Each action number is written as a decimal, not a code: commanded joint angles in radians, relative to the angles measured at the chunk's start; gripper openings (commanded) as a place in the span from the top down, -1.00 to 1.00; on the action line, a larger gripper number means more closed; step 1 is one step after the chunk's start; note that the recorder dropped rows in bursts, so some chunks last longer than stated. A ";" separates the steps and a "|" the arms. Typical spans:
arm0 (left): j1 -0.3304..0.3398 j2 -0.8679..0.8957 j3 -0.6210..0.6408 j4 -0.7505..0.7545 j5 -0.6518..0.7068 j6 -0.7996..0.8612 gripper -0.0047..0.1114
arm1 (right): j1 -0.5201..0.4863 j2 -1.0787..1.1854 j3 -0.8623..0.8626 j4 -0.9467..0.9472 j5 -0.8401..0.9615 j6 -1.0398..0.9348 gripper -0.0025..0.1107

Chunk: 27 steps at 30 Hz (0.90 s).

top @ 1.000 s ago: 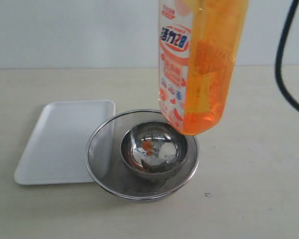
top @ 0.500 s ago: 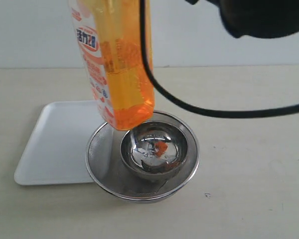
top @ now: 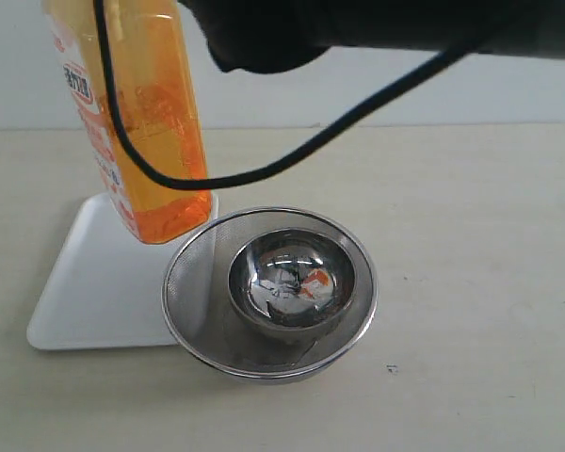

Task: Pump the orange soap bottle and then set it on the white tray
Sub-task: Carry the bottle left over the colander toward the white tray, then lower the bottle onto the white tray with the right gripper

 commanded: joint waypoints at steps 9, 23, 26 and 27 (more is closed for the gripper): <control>0.002 -0.003 0.004 0.001 0.002 -0.008 0.84 | 0.000 0.178 -0.230 0.007 -0.109 -0.014 0.96; 0.002 -0.003 0.004 0.001 0.002 -0.008 0.84 | 0.000 0.380 -0.368 0.023 -0.219 -0.016 0.96; 0.002 -0.003 0.004 0.001 0.002 -0.008 0.84 | 0.000 0.417 -0.388 0.042 -0.269 -0.021 0.96; 0.002 -0.003 0.004 0.001 0.002 -0.008 0.84 | 0.000 0.427 -0.390 0.044 -0.276 -0.021 0.96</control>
